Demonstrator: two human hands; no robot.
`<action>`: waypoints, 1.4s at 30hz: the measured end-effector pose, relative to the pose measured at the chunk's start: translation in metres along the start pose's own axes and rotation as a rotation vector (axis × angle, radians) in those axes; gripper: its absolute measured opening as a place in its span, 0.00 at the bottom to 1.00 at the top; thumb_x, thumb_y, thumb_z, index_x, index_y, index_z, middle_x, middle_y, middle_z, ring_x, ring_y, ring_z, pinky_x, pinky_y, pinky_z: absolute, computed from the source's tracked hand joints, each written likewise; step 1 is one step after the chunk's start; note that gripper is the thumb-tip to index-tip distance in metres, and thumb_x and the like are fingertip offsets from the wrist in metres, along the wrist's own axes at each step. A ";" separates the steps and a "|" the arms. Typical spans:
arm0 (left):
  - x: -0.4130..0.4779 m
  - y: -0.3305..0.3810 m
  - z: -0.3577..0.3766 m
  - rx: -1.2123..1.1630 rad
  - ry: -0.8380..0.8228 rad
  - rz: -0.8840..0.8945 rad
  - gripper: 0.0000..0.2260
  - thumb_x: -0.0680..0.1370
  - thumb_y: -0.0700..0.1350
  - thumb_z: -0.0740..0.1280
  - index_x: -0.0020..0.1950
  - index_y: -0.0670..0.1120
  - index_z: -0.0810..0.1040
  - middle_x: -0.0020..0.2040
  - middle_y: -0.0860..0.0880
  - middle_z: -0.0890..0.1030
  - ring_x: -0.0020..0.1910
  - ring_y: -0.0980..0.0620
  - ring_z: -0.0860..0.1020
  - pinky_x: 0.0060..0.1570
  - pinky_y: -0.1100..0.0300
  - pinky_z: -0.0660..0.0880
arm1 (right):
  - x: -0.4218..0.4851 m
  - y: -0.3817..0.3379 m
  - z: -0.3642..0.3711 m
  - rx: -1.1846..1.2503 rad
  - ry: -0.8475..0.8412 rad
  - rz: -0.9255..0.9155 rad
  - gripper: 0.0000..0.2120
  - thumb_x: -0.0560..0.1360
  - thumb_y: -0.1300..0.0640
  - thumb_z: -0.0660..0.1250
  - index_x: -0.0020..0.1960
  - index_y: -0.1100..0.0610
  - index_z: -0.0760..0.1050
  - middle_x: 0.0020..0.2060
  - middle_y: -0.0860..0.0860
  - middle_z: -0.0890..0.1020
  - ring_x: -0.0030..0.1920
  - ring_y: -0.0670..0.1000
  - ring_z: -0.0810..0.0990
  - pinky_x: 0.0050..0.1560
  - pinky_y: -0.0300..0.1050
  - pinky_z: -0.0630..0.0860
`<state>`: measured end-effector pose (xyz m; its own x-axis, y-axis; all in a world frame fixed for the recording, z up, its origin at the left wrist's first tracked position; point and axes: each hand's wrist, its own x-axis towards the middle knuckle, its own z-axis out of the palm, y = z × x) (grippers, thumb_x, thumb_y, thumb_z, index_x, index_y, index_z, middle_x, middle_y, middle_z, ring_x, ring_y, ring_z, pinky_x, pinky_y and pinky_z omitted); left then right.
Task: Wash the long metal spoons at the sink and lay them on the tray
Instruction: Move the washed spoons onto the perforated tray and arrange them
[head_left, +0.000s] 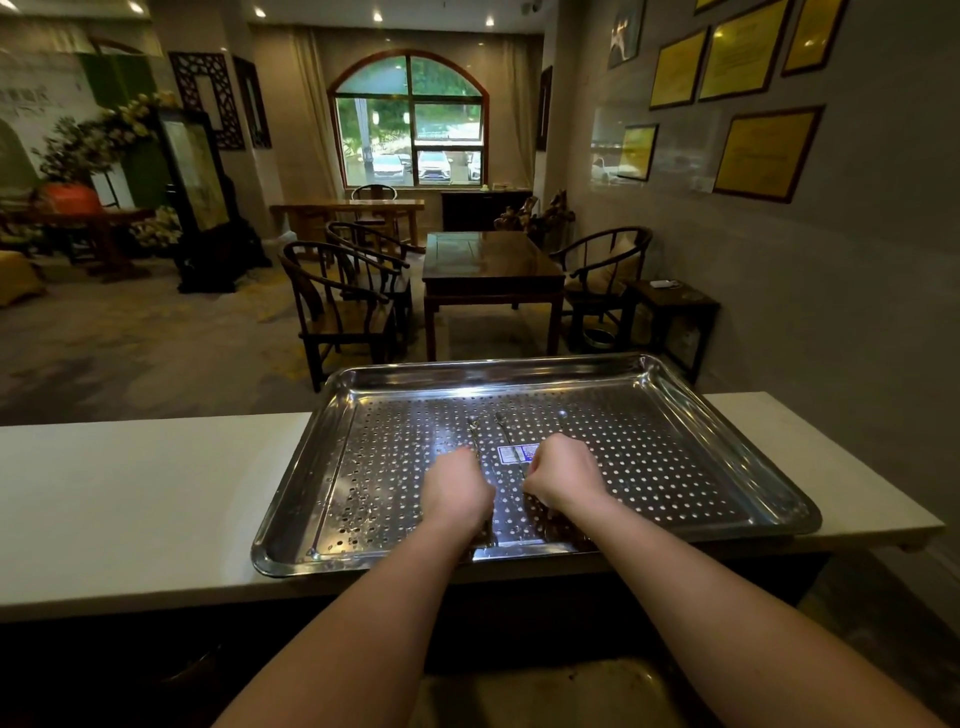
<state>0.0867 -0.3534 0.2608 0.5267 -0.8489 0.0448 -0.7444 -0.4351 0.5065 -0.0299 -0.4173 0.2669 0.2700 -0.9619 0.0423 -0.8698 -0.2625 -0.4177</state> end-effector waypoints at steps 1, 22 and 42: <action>0.000 -0.001 -0.001 -0.018 -0.003 -0.010 0.12 0.71 0.40 0.69 0.31 0.45 0.69 0.38 0.44 0.82 0.39 0.43 0.80 0.33 0.58 0.71 | -0.001 -0.001 0.000 0.003 -0.001 0.003 0.03 0.70 0.64 0.70 0.39 0.62 0.83 0.35 0.56 0.83 0.38 0.54 0.82 0.41 0.48 0.82; 0.004 0.000 0.001 -0.009 -0.001 -0.006 0.09 0.70 0.42 0.70 0.34 0.45 0.71 0.39 0.43 0.82 0.42 0.42 0.82 0.36 0.58 0.74 | -0.007 -0.002 -0.006 0.163 -0.020 0.199 0.04 0.70 0.60 0.71 0.41 0.61 0.81 0.36 0.56 0.84 0.38 0.54 0.83 0.36 0.40 0.77; 0.001 -0.001 -0.003 -0.048 -0.044 0.013 0.08 0.70 0.45 0.68 0.33 0.44 0.75 0.33 0.45 0.82 0.35 0.46 0.81 0.31 0.60 0.72 | 0.006 0.043 -0.028 0.049 0.162 0.209 0.11 0.73 0.55 0.72 0.34 0.58 0.77 0.29 0.51 0.79 0.29 0.50 0.76 0.25 0.42 0.69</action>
<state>0.0887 -0.3529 0.2628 0.4978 -0.8672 0.0146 -0.7300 -0.4099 0.5469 -0.0767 -0.4368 0.2743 0.0132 -0.9955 0.0939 -0.8775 -0.0566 -0.4762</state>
